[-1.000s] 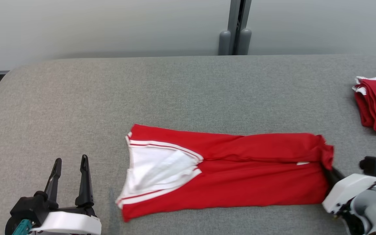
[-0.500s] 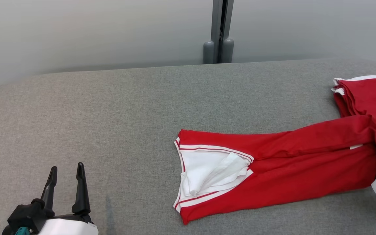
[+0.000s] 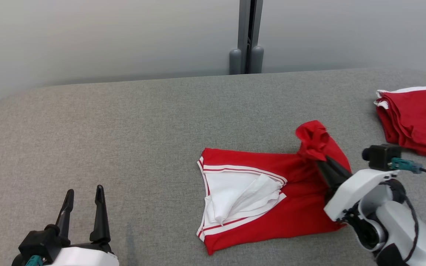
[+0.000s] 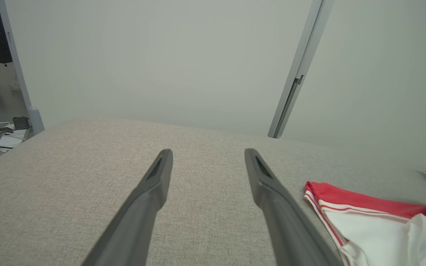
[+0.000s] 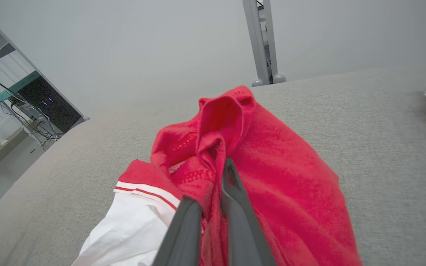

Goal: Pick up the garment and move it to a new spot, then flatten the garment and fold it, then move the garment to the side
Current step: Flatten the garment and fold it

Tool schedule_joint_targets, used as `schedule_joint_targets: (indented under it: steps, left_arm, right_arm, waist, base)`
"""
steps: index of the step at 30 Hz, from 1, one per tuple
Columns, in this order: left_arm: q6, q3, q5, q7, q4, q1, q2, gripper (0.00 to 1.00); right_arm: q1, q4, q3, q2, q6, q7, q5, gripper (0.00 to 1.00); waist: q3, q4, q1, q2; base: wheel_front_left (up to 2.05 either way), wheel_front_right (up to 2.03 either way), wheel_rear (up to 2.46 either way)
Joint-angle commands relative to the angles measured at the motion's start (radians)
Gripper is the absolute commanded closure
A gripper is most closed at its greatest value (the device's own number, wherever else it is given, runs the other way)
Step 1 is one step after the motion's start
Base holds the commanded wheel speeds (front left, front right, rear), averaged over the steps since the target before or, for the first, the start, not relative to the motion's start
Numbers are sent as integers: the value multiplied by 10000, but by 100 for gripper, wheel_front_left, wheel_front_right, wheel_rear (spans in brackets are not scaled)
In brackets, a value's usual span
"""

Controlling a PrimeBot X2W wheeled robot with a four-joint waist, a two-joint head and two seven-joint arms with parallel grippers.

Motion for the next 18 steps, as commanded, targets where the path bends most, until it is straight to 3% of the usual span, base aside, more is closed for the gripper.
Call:
schedule_joint_targets:
  steps: [1,11,18]
  left_arm:
    - [60,-57,-47,-42,34,-168,35,0]
    - [-35,-340,-147,-42,216,-273,36,0]
    - [-15,-573,-283,-42,435,-430,34,0]
  right_arm:
    - [28,-292,154,232,2,165,-104,100]
    - [-12,-536,655,1880,2,568,-522,100]
    - [-123,-96,837,2500,2,526,-680,100]
  waist:
    - [-12,74,0,0]
    - [25,565,0,0]
    - [94,814,0,0]
  base:
    - [0,0,0]
    - [0,0,0]
    - [0,0,0]
